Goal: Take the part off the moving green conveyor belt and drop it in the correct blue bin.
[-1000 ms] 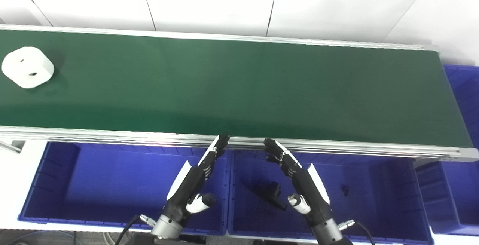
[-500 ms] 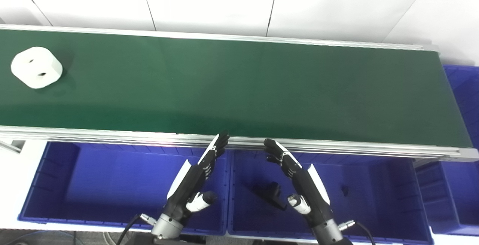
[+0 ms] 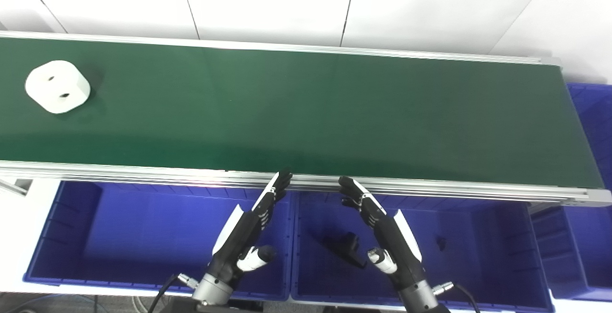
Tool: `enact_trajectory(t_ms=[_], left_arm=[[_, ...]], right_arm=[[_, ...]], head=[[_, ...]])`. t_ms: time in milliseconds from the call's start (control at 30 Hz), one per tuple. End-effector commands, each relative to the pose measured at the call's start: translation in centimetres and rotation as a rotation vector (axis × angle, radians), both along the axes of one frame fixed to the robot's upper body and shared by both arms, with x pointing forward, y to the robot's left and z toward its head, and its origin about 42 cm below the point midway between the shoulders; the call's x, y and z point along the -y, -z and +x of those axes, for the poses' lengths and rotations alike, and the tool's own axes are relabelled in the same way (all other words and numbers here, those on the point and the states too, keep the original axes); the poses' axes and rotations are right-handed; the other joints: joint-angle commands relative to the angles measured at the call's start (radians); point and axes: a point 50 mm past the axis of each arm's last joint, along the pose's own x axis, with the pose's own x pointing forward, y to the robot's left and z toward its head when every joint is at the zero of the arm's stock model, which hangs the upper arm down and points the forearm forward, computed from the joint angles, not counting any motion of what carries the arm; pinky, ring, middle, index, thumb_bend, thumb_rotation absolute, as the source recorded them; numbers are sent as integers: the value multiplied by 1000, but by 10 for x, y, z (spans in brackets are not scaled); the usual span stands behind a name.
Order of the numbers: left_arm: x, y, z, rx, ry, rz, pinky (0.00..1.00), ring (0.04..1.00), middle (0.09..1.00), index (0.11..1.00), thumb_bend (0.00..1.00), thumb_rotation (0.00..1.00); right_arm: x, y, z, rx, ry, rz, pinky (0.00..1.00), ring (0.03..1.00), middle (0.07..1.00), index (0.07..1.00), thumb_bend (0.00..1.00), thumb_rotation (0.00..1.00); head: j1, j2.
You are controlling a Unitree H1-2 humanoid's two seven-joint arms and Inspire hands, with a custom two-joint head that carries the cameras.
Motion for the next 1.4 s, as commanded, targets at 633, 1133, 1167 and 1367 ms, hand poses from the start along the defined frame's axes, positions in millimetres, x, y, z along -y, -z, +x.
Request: enact_trajectory(t_ms=[633, 1133, 1167, 1367], left_arm=[[1, -3, -2, 40, 4, -5, 1000, 1000, 1000, 974, 961, 932], [4, 19, 4, 1, 11, 55, 948, 993, 974, 934, 1000, 978], [5, 20, 4, -3, 9, 56, 946, 986, 965, 927, 1000, 975], [9, 31, 9, -24, 10, 71, 958, 972, 948, 916, 981, 967]], right_arm=[[-6, -6, 2, 22, -39, 18, 950, 991, 998, 1000, 1000, 1000], [-1, 14, 7, -35, -36, -21, 959, 981, 982, 989, 984, 1000], [0, 15, 8, -39, -36, -23, 961, 983, 983, 987, 990, 1000], [2, 25, 11, -62, -37, -49, 953, 988, 982, 988, 982, 1000]], head=[[27, -65], [136, -201], [141, -214], [180, -303]])
